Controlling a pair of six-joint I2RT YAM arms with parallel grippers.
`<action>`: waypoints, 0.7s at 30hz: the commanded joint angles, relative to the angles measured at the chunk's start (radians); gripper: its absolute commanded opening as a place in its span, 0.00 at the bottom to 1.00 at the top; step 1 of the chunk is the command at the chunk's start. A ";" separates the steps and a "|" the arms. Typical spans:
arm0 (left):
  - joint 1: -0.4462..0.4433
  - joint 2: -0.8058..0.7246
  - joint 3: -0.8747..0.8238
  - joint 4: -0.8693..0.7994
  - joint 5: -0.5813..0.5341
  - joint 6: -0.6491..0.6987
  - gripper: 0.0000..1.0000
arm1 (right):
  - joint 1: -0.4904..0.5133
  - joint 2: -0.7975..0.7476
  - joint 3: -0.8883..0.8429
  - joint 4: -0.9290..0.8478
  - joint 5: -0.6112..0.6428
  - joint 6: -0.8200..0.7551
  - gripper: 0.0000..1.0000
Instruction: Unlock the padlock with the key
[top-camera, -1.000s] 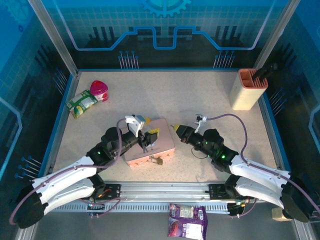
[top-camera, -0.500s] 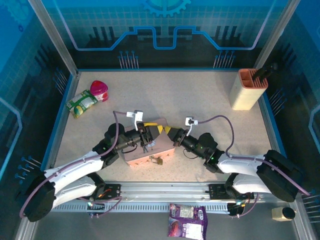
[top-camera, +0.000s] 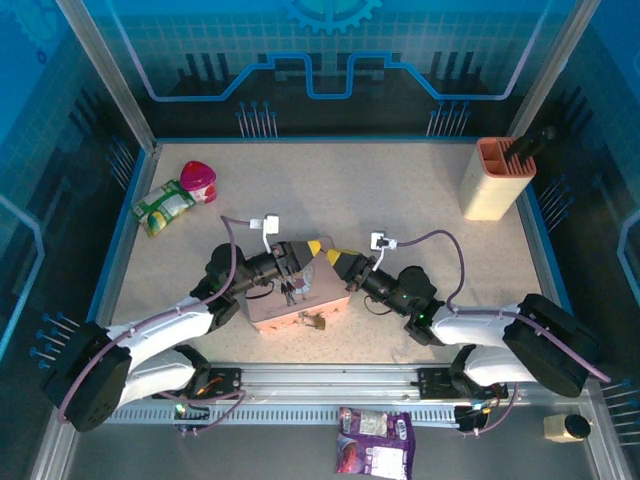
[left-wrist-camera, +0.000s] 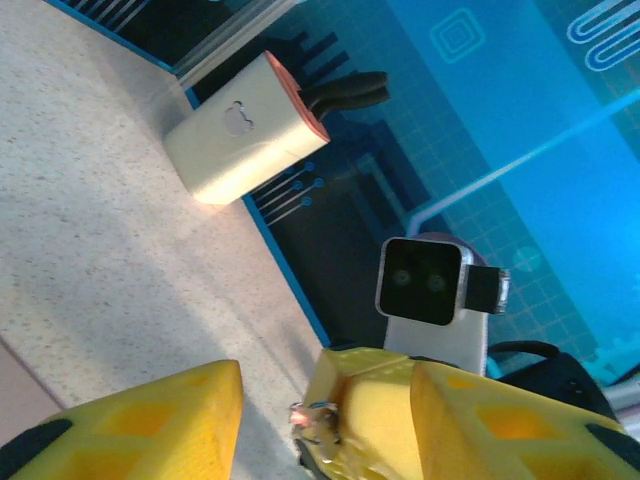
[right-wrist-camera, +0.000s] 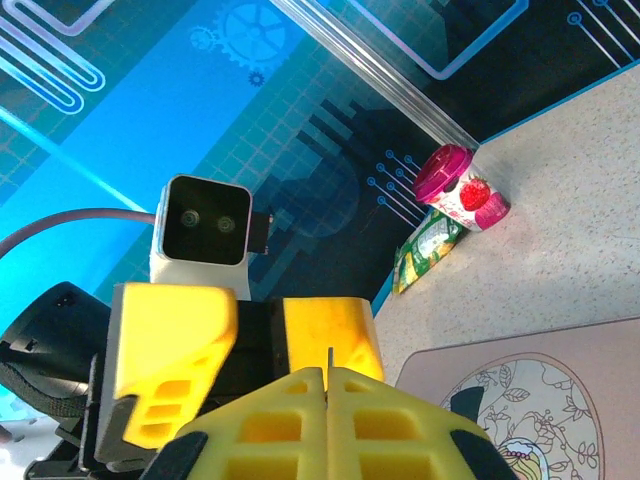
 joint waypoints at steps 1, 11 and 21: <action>0.010 0.011 -0.002 0.084 0.061 -0.018 0.46 | 0.015 0.019 0.009 0.087 -0.006 0.011 0.00; 0.008 0.033 -0.006 0.124 0.074 -0.020 0.47 | 0.014 0.067 0.025 0.169 -0.005 0.078 0.00; 0.007 0.032 -0.003 0.124 0.101 -0.022 0.42 | 0.015 0.080 0.029 0.178 -0.004 0.081 0.00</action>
